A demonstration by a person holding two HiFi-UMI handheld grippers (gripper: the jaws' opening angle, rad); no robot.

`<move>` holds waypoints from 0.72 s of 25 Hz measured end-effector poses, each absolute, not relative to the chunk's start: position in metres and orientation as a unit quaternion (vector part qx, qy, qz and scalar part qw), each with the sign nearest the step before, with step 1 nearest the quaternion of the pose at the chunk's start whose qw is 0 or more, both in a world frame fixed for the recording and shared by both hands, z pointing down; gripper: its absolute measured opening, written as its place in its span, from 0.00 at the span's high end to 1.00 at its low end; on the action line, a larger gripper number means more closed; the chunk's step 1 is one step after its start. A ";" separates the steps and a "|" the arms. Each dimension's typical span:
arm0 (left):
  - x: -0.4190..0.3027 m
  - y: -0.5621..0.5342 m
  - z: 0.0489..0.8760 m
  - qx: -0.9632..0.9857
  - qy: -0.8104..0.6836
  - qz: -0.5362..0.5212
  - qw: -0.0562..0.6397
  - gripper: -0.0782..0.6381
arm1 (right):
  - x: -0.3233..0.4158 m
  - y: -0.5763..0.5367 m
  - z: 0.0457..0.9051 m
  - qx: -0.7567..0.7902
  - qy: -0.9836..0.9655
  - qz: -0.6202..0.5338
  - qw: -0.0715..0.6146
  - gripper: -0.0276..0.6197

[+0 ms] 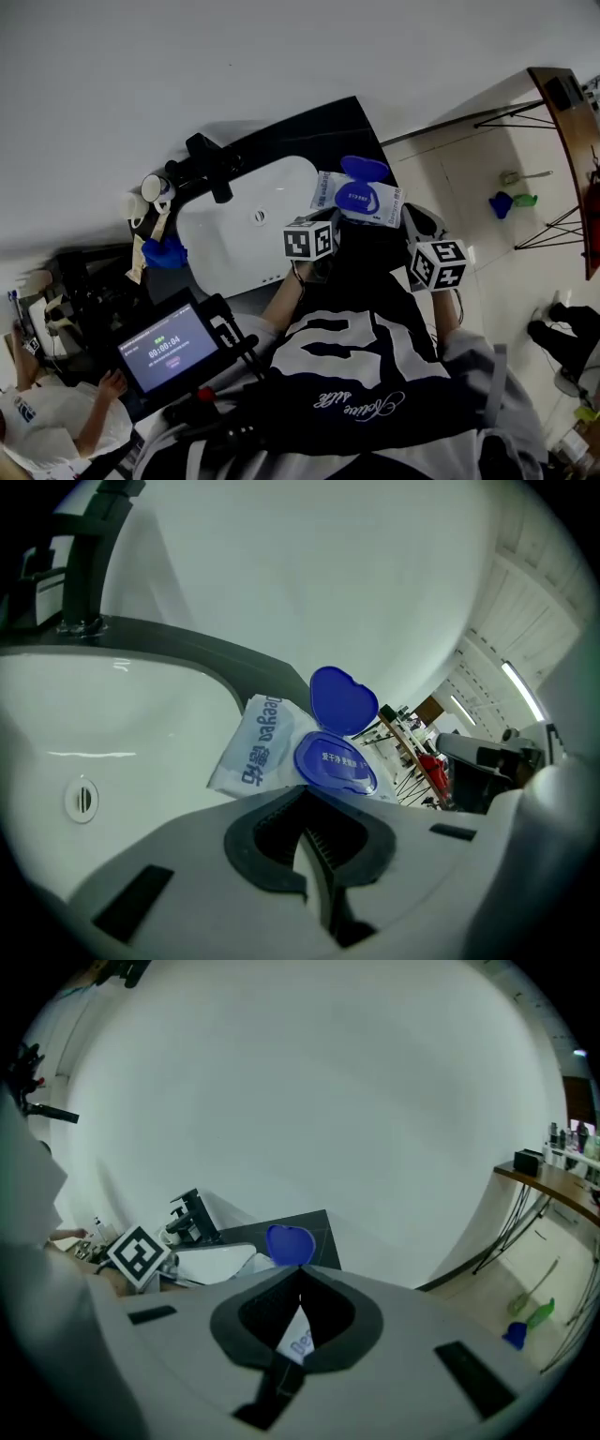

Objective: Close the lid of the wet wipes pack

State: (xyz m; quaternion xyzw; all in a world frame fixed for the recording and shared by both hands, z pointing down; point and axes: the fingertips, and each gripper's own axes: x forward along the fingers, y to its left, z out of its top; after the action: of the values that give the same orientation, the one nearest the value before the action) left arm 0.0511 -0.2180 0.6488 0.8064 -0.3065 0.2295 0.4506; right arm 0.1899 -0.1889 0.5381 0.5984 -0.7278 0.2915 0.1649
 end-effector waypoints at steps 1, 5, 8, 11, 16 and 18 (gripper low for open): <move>0.050 -0.220 0.650 0.801 -0.312 0.223 0.459 0.89 | 0.193 -0.202 0.543 0.589 -0.735 0.290 0.172 0.96; 0.052 -0.218 0.651 0.794 -0.319 0.208 0.474 0.89 | 0.208 -0.244 0.564 0.562 -0.749 0.296 0.188 0.96; 0.055 -0.214 0.649 0.795 -0.329 0.216 0.461 0.89 | 0.219 -0.268 0.576 0.549 -0.753 0.308 0.192 0.96; 0.052 -0.217 0.651 0.788 -0.346 0.213 0.463 0.89 | 0.212 -0.290 0.589 0.524 -0.764 0.318 0.201 0.96; 0.050 -0.219 0.654 0.779 -0.356 0.211 0.471 0.89 | 0.189 -0.291 0.587 0.485 -0.785 0.331 0.197 0.96; 0.049 -0.219 0.655 0.778 -0.357 0.210 0.473 0.89 | 0.176 -0.280 0.585 0.462 -0.798 0.333 0.200 0.96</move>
State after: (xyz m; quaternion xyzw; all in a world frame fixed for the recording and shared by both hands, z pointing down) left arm 0.0485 -0.2186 0.6551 0.7777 -0.3572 0.2098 0.4728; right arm 0.1761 -0.2797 0.5848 0.4615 -0.7975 0.3329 0.2003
